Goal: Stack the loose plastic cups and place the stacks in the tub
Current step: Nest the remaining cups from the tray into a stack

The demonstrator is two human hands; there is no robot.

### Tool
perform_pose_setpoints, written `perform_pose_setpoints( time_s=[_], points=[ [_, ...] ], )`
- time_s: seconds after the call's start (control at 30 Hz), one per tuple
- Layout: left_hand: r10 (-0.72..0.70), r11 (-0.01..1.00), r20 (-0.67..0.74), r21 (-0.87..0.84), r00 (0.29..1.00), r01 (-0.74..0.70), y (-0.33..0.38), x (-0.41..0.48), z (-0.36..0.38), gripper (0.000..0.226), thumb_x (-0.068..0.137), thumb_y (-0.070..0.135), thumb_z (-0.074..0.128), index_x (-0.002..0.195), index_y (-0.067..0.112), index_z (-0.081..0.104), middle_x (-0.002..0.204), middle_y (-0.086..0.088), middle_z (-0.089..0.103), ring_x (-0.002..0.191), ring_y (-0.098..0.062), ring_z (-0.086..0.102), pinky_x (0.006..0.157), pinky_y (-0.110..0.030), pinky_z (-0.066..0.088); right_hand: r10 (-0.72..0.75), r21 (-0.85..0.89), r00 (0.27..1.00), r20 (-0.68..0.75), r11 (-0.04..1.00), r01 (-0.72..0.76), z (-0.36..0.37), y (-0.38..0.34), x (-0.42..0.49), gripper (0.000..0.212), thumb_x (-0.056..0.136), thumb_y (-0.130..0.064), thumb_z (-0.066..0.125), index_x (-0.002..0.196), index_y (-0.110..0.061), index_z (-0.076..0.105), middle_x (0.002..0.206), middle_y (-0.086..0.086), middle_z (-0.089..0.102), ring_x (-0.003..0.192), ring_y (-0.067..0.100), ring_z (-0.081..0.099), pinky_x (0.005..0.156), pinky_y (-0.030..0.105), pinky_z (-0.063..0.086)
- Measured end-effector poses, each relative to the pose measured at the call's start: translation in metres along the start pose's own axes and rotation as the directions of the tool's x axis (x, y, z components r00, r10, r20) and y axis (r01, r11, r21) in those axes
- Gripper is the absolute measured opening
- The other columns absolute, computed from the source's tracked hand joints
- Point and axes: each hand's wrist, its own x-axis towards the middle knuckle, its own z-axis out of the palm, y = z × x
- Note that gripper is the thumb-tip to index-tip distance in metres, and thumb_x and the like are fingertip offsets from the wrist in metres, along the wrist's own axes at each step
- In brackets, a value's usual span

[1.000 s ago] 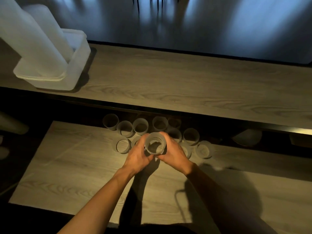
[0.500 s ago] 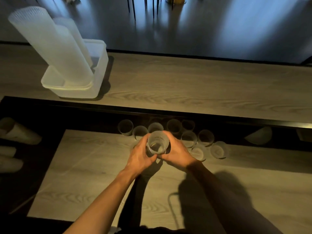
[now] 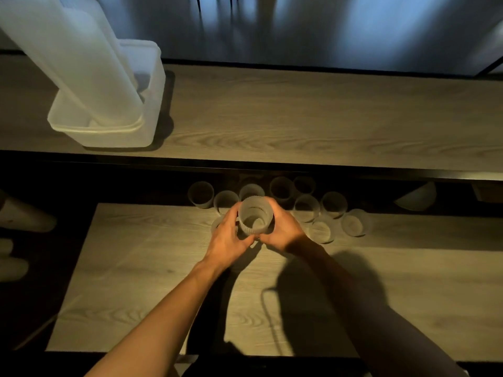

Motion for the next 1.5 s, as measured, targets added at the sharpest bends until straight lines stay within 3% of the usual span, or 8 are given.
perform_pose_setpoints(
  time_s=[0.1, 0.27, 0.4, 0.57, 0.9, 1.2, 1.37, 1.5],
  points=[
    [0.016, 1.000, -0.006, 0.007, 1.000, -0.016, -0.003, 0.000, 0.000, 0.086, 0.075, 0.029, 0.086, 0.145, 0.031, 0.037, 0.134, 0.014, 0.054, 0.123, -0.001, 0.052, 0.103, -0.026, 0.048, 0.004, -0.002, 1.000, -0.013, 1.000, -0.004, 0.004, 0.002, 0.000, 0.095, 0.066, -0.014, 0.085, 0.144, -0.039, 0.036, 0.132, -0.009, 0.059, 0.121, 0.010, 0.056, 0.099, 0.033, 0.052],
    [0.017, 1.000, 0.010, 0.019, 1.000, -0.017, -0.004, 0.004, 0.000, 0.088, 0.075, 0.029, 0.086, 0.146, 0.031, 0.033, 0.139, 0.009, 0.052, 0.128, -0.005, 0.049, 0.106, -0.027, 0.045, 0.011, 0.035, 0.999, -0.034, 0.999, -0.009, 0.005, 0.003, 0.001, 0.093, 0.068, -0.016, 0.087, 0.144, -0.037, 0.037, 0.132, -0.011, 0.058, 0.121, 0.005, 0.054, 0.098, 0.024, 0.047],
    [0.022, 0.999, -0.004, 0.027, 1.000, -0.022, -0.003, 0.005, -0.001, 0.085, 0.077, 0.028, 0.085, 0.145, 0.032, 0.034, 0.134, 0.014, 0.050, 0.124, -0.002, 0.048, 0.102, -0.021, 0.043, 0.003, 0.019, 0.999, -0.034, 1.000, -0.002, 0.006, 0.004, 0.003, 0.096, 0.067, -0.014, 0.085, 0.145, -0.038, 0.035, 0.136, -0.010, 0.056, 0.127, 0.009, 0.052, 0.104, 0.033, 0.048],
    [0.014, 0.999, -0.003, 0.029, 1.000, -0.014, -0.003, 0.006, -0.002, 0.086, 0.077, 0.026, 0.085, 0.146, 0.032, 0.033, 0.130, 0.019, 0.047, 0.121, 0.005, 0.045, 0.093, -0.006, 0.035, 0.002, 0.040, 0.999, -0.042, 0.999, 0.000, 0.008, 0.003, 0.005, 0.094, 0.069, -0.013, 0.085, 0.146, -0.037, 0.035, 0.136, -0.011, 0.056, 0.126, 0.005, 0.051, 0.103, 0.027, 0.046],
    [0.030, 0.997, 0.047, 0.066, 0.998, -0.033, -0.001, 0.007, -0.006, 0.094, 0.073, 0.033, 0.087, 0.148, 0.031, 0.031, 0.131, 0.020, 0.044, 0.121, 0.001, 0.045, 0.088, -0.005, 0.035, -0.020, 0.021, 1.000, -0.005, 1.000, 0.020, 0.004, 0.007, 0.004, 0.097, 0.066, -0.024, 0.090, 0.145, -0.035, 0.035, 0.135, -0.009, 0.056, 0.125, 0.009, 0.053, 0.104, 0.036, 0.049],
    [0.025, 0.996, 0.024, 0.084, 0.999, -0.027, 0.002, 0.010, -0.006, 0.089, 0.076, 0.029, 0.086, 0.147, 0.032, 0.032, 0.135, 0.015, 0.049, 0.118, 0.006, 0.042, 0.084, 0.000, 0.032, -0.031, 0.021, 0.998, -0.057, 0.999, 0.032, 0.006, 0.008, 0.004, 0.095, 0.069, -0.023, 0.090, 0.146, -0.034, 0.036, 0.138, -0.010, 0.056, 0.127, 0.006, 0.052, 0.104, 0.027, 0.046],
    [0.023, 0.996, 0.020, 0.082, 1.000, -0.025, 0.001, 0.011, -0.005, 0.088, 0.075, 0.029, 0.086, 0.145, 0.032, 0.033, 0.135, 0.012, 0.051, 0.119, 0.003, 0.045, 0.090, -0.006, 0.034, -0.033, 0.014, 0.998, -0.060, 0.999, 0.034, 0.005, 0.011, 0.006, 0.092, 0.070, -0.020, 0.089, 0.147, -0.030, 0.039, 0.138, -0.010, 0.055, 0.123, -0.002, 0.049, 0.091, 0.001, 0.034],
    [0.023, 0.997, 0.006, 0.071, 1.000, -0.023, 0.001, 0.010, -0.007, 0.086, 0.075, 0.028, 0.087, 0.143, 0.033, 0.034, 0.124, 0.027, 0.045, 0.109, 0.016, 0.045, 0.084, 0.001, 0.034, -0.042, 0.013, 0.997, -0.072, 0.999, 0.043, 0.004, 0.011, 0.006, 0.091, 0.071, -0.018, 0.088, 0.146, -0.033, 0.039, 0.138, -0.013, 0.054, 0.119, -0.010, 0.044, 0.087, -0.004, 0.032]
  ],
)
